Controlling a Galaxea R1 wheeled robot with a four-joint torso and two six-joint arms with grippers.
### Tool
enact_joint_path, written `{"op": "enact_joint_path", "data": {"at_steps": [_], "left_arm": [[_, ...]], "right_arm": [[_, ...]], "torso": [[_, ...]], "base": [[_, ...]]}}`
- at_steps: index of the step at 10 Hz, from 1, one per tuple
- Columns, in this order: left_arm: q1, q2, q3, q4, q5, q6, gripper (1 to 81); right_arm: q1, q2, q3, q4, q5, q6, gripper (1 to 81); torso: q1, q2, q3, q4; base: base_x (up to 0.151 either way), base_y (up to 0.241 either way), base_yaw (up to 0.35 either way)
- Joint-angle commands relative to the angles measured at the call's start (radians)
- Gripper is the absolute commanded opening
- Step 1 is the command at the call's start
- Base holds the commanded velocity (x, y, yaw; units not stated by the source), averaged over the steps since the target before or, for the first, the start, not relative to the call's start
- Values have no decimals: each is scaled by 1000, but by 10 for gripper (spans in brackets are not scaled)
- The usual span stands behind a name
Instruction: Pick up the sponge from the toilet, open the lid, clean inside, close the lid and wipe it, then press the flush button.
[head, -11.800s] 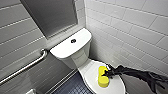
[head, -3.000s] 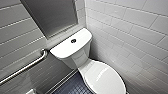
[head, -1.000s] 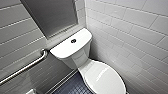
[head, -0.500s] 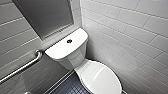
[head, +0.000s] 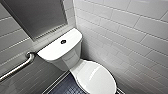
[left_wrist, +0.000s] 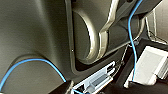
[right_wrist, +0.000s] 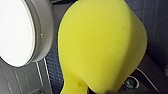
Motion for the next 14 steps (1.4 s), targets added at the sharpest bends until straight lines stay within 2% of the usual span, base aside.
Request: {"op": "enact_joint_path", "data": {"at_steps": [1,3,5,6,8,10,12,14], "left_arm": [[28,-6,8,8,12,3,811],[28,-6,8,5,14,3,811],[28,-5,8,6,15,3,811],[28,-5,8,6,14,3,811],[28,-5,8,9,15,3,811],[28,-5,8,9,17,3,811],[28,-5,8,9,19,1,811],[28,-5,8,5,17,1,811]], "right_arm": [[335,47,134,-39,-260,-2,10],[483,136,212,-38,-463,3,10],[564,199,272,-38,-609,7,10],[590,213,300,-39,-653,9,10],[659,245,334,-32,-685,16,10],[739,351,305,-32,-751,45,10],[791,501,184,-32,-798,53,10],[808,641,32,-38,-811,53,10]], "torso": [[0,0,0,0],[0,0,0,0],[0,0,0,0],[0,0,0,0],[0,0,0,0],[0,0,0,0],[0,0,0,0],[0,0,0,0]], "base": [[0,0,0],[0,0,0],[0,0,0],[0,0,0],[0,0,0],[0,0,0],[0,0,0],[0,0,0]]}}
